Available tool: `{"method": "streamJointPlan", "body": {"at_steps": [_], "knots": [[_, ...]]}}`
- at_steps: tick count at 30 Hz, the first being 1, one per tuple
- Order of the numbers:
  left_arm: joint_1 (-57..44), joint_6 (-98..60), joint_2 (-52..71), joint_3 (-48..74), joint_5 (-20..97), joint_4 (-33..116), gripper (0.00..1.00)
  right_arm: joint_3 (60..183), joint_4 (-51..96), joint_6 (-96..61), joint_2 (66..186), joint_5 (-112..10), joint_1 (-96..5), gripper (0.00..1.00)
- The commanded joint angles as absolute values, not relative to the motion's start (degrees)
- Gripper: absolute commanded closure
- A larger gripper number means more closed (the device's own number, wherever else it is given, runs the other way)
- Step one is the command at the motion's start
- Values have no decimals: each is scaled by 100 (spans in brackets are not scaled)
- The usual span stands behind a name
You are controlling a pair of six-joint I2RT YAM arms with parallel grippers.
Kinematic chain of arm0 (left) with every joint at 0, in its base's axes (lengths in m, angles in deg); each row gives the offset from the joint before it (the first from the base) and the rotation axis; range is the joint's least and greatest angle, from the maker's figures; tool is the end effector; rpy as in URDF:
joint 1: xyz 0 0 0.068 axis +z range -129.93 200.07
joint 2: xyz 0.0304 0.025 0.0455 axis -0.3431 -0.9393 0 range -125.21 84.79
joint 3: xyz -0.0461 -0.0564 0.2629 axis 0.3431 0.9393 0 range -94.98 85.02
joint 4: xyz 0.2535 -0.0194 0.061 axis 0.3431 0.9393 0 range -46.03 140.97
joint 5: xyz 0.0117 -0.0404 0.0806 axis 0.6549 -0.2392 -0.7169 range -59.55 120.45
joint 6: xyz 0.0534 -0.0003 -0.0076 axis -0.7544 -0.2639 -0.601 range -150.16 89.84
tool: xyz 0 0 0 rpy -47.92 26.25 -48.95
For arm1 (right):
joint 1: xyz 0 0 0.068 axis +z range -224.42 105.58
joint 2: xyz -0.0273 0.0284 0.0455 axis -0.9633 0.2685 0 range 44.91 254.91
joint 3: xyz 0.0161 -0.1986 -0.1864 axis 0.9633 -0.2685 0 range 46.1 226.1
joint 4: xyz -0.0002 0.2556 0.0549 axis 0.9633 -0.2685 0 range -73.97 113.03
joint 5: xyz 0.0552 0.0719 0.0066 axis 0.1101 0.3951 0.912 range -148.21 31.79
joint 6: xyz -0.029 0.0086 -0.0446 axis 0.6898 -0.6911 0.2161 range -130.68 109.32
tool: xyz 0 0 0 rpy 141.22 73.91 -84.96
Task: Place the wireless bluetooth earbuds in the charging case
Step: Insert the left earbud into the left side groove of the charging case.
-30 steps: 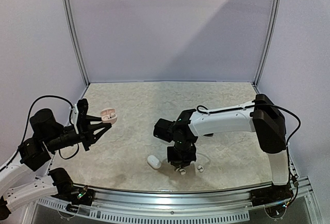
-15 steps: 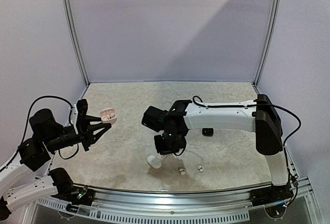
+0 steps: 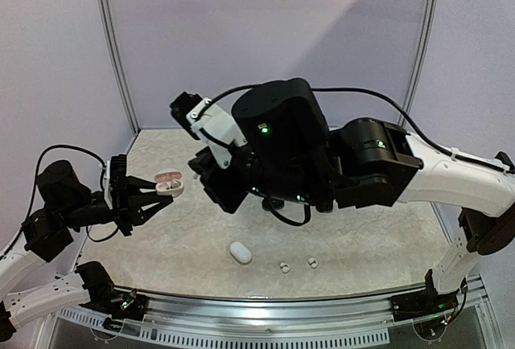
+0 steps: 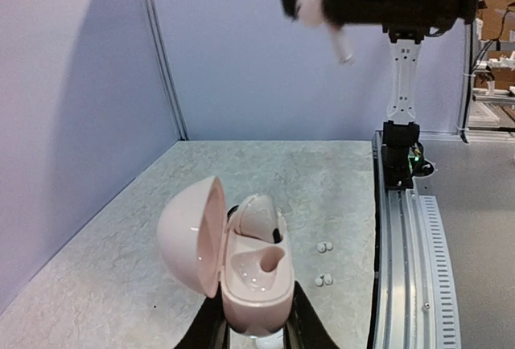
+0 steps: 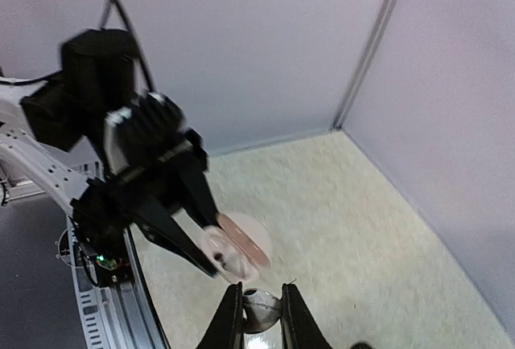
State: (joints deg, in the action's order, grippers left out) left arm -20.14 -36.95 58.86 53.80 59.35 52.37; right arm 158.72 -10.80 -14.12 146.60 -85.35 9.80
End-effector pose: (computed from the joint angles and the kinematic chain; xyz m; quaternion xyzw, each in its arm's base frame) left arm 0.0851 -0.0946 0.3056 0.4377 0.5763 -0.3650 0.5857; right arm 0.0564 0.3963 0.4363 -0.4262 0.7010 0.2310 0.5230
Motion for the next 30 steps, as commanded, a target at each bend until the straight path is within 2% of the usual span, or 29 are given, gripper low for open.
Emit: {"method": "streamJointPlan", "body": {"at_steps": [1, 8, 30], "knots": [[-1966, -4105, 5792, 5115, 6410, 5341, 100, 16253, 35, 805, 14993, -8413, 1293, 100], [-2005, -4817, 5738, 4852, 6585, 5886, 100, 17176, -368, 1511, 15627, -8187, 1430, 100], [-2080, -4529, 5702, 4741, 6772, 5860, 100, 17035, -903, 1661, 15888, -8652, 1422, 100]]}}
